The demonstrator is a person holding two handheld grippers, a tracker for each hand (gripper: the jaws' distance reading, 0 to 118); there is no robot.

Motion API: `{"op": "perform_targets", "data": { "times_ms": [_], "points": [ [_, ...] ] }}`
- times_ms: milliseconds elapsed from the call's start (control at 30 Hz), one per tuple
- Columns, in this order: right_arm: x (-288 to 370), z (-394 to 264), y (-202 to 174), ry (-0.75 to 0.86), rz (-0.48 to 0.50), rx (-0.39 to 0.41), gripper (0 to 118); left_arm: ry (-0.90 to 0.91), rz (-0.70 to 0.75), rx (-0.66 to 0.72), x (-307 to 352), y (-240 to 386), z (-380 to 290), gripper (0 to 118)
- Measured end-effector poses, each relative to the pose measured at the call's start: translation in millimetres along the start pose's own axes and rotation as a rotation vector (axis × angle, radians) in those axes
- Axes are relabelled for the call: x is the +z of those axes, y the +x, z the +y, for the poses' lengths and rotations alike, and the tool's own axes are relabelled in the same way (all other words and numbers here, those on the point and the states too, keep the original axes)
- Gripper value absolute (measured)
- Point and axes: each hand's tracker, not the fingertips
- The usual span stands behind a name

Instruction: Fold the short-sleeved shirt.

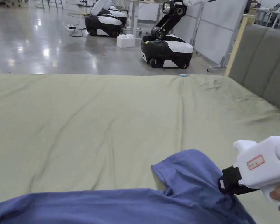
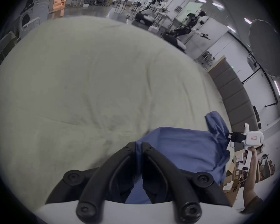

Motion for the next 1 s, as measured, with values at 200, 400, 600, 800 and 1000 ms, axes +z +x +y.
{"op": "perform_targets", "data": {
  "times_ms": [200, 400, 600, 800, 1000],
  "points": [
    [102, -73, -3, 0.129, 0.047, 0.001, 5, 0.088, -0.04, 0.023, 80, -21, -27, 9],
    [159, -161, 3, 0.185, 0.021, -0.074, 5, 0.078, -0.003, 0.016, 120, -40, -91, 9],
    [121, -215, 15, 0.083, -0.004, -0.195, 5, -0.029, 0.003, 0.091, 104, -67, -153, 9],
    [59, -231, 20, -0.024, -0.107, -0.199, 5, -0.144, 0.089, 0.124, 66, -75, -188, 9],
    [65, -234, 26, 0.06, -0.072, -0.243, 47, -0.008, 0.049, 0.178, 87, -74, -197, 28]
  ]
}}
